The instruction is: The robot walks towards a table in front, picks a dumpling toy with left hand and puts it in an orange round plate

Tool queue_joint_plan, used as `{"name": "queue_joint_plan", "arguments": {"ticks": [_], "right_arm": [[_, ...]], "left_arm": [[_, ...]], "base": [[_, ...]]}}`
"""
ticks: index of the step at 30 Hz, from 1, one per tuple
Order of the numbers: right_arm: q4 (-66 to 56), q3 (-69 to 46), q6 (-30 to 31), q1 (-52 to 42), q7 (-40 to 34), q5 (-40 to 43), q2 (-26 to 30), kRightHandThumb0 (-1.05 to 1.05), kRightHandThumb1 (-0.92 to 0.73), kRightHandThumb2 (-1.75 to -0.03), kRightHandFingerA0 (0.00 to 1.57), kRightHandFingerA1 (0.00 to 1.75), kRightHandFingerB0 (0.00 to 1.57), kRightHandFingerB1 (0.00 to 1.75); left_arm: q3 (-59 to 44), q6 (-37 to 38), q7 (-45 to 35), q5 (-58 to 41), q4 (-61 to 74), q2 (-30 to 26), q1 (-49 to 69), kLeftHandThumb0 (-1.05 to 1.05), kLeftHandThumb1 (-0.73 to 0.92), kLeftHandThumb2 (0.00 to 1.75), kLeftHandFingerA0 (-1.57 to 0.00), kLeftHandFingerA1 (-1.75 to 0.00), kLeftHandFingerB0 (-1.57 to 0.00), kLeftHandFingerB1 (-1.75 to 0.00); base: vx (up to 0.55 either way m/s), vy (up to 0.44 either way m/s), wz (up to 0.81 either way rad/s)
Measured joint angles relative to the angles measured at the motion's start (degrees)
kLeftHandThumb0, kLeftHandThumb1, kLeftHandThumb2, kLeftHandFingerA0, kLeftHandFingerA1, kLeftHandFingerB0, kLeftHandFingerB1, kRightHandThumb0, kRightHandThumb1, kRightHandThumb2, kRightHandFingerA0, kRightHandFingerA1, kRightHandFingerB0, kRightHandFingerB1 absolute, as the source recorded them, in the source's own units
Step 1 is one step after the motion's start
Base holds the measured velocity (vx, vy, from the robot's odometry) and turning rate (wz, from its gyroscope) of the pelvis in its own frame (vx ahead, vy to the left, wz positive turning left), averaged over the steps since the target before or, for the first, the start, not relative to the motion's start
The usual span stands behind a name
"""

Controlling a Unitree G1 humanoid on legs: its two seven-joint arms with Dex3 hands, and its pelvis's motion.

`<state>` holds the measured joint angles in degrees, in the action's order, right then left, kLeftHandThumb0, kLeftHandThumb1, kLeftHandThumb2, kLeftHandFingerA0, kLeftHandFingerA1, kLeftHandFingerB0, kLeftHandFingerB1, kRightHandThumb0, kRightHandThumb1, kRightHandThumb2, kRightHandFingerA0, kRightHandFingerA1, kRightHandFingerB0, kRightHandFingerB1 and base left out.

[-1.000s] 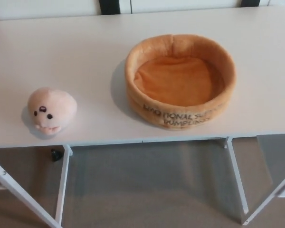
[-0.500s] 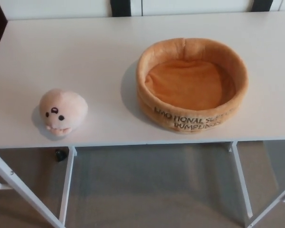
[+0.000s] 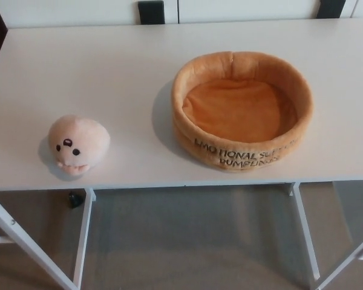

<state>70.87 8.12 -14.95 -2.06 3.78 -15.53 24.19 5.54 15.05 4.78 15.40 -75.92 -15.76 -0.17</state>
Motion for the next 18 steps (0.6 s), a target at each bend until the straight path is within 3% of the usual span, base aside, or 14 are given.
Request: {"name": "queue_joint_plan", "arguments": {"ticks": [1,4,5,7,16,18], "right_arm": [[0.0,0.0,0.0,0.0,0.0,0.0,0.0,-0.42,-0.62,-0.58,0.89,0.54,0.48,0.39],[0.2,0.0,0.0,0.0,0.1,0.0,0.0,-0.42,-0.62,-0.58,0.89,0.54,0.48,0.39],[0.4,0.0,0.0,0.0,0.1,0.0,-0.1,-0.42,-0.62,-0.58,0.87,0.54,0.46,0.39],[0.6,0.0,0.0,0.0,0.1,0.0,-0.1,-0.42,-0.61,-0.58,0.87,0.54,0.47,0.38],[0.5,0.4,-0.1,0.1,0.1,-0.1,-0.1,-0.4,-0.62,-0.58,0.85,0.54,0.47,0.39],[0.5,0.4,-0.1,0.2,0.1,-0.1,-0.1,-0.4,-0.62,-0.59,0.88,0.55,0.44,0.4]], "left_arm": [[0.0,0.0,0.0,0.0,0.0,0.0,0.0,-0.37,0.48,0.68,-0.49,-0.48,-0.33,-0.4],[0.2,0.2,0.1,0.1,0.5,-0.1,0.2,-0.37,0.48,0.68,-0.49,-0.48,-0.33,-0.4],[0.4,0.4,0.2,0.2,0.7,-0.1,0.2,-0.32,0.55,0.57,-0.46,-0.38,-0.34,-0.33],[0.6,0.7,0.3,0.2,2.0,-0.3,0.7,-0.33,0.56,0.56,-0.45,-0.37,-0.34,-0.32],[-1.3,5.1,-0.4,-0.8,24.4,-0.7,10.0,-0.34,0.53,0.56,-0.42,-0.36,-0.38,-0.33],[-2.1,5.7,-0.8,-1.2,28.6,-1.1,12.3,-0.32,0.52,0.56,-0.49,-0.38,-0.4,-0.33]], "base": [[0.0,0.0,0.0],[0.0,0.0,0.0],[0.0,0.0,0.0],[0.0,0.0,0.0],[0.0,0.0,0.0],[0.0,0.0,0.0]]}}
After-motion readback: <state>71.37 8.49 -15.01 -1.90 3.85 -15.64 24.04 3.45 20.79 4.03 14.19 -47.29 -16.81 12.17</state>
